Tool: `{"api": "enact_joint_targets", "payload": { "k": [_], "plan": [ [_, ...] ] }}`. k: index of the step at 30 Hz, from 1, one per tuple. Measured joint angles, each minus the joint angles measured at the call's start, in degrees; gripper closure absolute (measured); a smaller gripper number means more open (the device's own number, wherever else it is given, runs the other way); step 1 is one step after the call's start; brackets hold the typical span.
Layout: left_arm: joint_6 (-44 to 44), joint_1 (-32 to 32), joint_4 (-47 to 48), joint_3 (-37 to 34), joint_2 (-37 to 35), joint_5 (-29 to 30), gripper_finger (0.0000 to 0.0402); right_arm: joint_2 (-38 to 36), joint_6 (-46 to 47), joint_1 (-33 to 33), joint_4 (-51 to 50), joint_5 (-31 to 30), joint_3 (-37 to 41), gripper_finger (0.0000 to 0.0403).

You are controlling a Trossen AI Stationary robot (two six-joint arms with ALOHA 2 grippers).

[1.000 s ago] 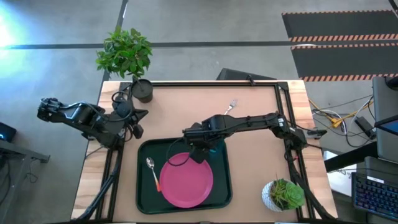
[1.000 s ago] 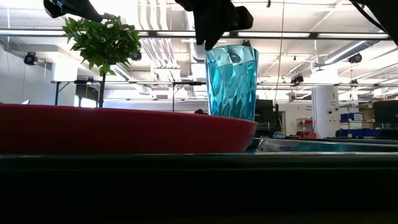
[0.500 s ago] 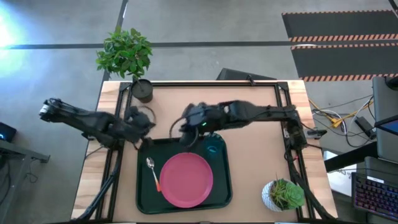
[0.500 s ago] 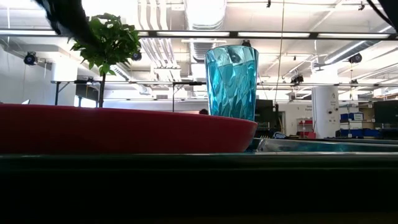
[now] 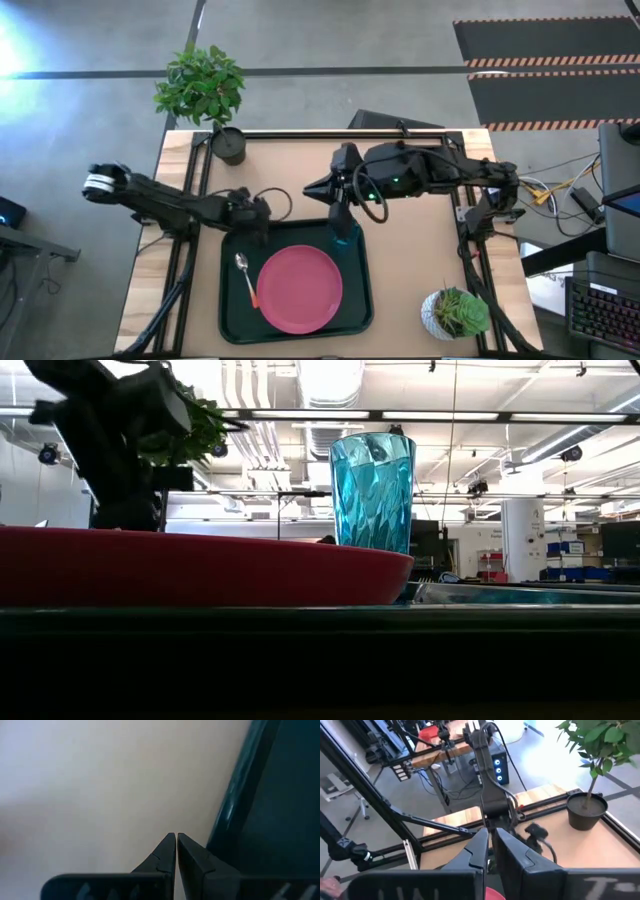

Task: Pick and place plate/cup/fork/spoon on tray
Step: Move the black tray to the center of the table

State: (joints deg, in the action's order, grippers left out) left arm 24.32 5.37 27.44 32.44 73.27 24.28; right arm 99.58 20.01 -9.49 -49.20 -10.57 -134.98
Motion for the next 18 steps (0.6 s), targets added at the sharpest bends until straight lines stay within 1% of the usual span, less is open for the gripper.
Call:
{"api": "enact_joint_targets", "payload": {
  "k": [2, 4, 8, 11, 15, 18],
  "plan": [
    [-1.57, -0.6, -2.1, 0.73, 3.18, -0.45, 0.0402, -0.12, -0.44, -0.03, 0.0, -0.02, 0.0, 0.038],
    [-3.36, -1.2, -3.86, 1.4, 6.27, -2.52, 0.0401, -0.08, -0.5, -0.03, -0.39, 0.0, 0.0, 0.038],
    [-5.74, -1.8, -8.16, 2.22, 11.66, -3.23, 0.0401, 0.14, -0.52, -0.02, -1.55, 0.0, 0.02, 0.038],
    [-7.01, -2.68, -8.95, 2.7, 14.8, -4.35, 0.0401, 0.21, -0.52, -0.03, -2.26, 0.02, 0.04, 0.038],
    [-9.55, -3.91, -11.0, 5.36, 16.76, -4.83, 0.0401, 0.23, -0.54, -0.03, -2.82, 0.0, 0.07, 0.038],
    [-10.39, -4.68, -10.84, 7.09, 16.5, -5.16, 0.0401, 0.23, -0.53, -0.03, -2.82, 0.02, 0.07, 0.038]
  ]
}}
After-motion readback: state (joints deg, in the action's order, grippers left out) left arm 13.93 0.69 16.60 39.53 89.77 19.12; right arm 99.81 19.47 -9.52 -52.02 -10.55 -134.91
